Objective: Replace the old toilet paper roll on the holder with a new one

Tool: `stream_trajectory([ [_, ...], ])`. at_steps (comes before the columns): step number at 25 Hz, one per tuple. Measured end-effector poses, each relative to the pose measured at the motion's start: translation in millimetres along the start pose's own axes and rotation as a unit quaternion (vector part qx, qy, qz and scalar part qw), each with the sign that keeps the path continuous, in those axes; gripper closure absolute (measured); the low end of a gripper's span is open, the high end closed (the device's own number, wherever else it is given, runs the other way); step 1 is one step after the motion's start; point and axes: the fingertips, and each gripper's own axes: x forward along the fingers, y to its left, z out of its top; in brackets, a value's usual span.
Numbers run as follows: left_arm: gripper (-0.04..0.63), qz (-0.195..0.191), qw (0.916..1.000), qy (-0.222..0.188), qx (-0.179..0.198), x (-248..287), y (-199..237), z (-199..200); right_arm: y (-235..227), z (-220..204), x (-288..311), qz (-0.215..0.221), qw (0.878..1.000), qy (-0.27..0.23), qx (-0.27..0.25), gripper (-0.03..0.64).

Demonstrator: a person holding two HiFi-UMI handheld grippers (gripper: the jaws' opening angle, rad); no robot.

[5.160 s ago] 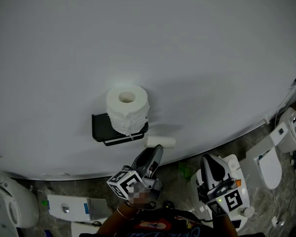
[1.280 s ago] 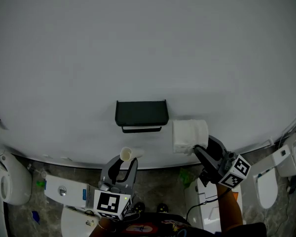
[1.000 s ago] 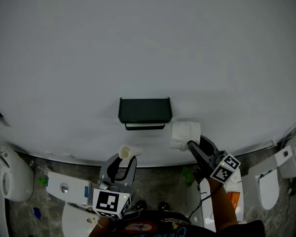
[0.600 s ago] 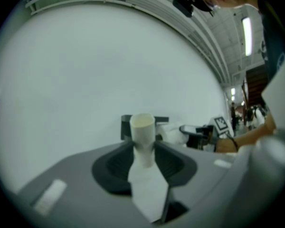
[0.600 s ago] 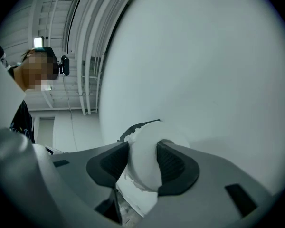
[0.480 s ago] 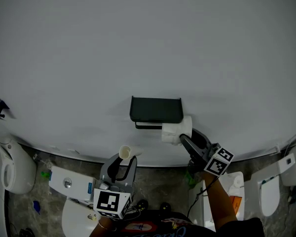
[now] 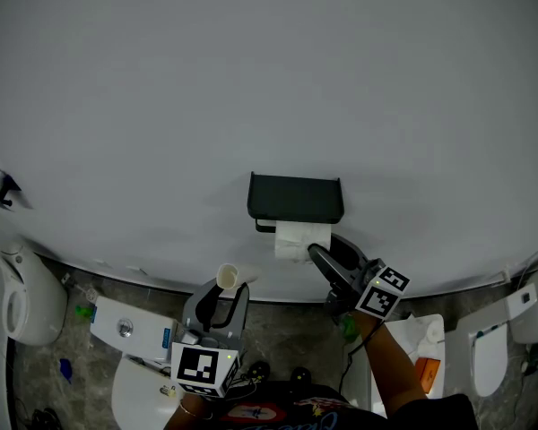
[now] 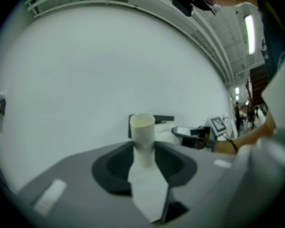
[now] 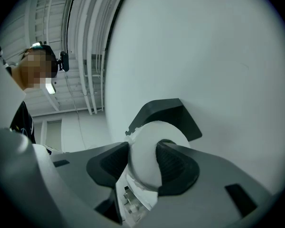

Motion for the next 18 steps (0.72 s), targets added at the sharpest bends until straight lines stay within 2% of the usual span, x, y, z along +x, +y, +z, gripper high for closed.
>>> stream_trajectory([
  [8,0.457,0.008,1.0,0.001,-0.004,-5.8,8.8,-3.4,15.5,-17.9,26.7,0.018,1.0,0.017,-0.004,0.425],
  [13,0.457,0.008,0.9999,0.006,-0.003,-6.1,10.7,-4.5,12.8,-19.4,25.1,0.012,1.0,0.011,-0.002,0.425],
  [18,0.457,-0.008,0.9999,0.003,-0.006,-1.4,5.8,-5.9,9.6,-20.7,20.1,-0.001,1.0,0.014,0.003,0.423],
])
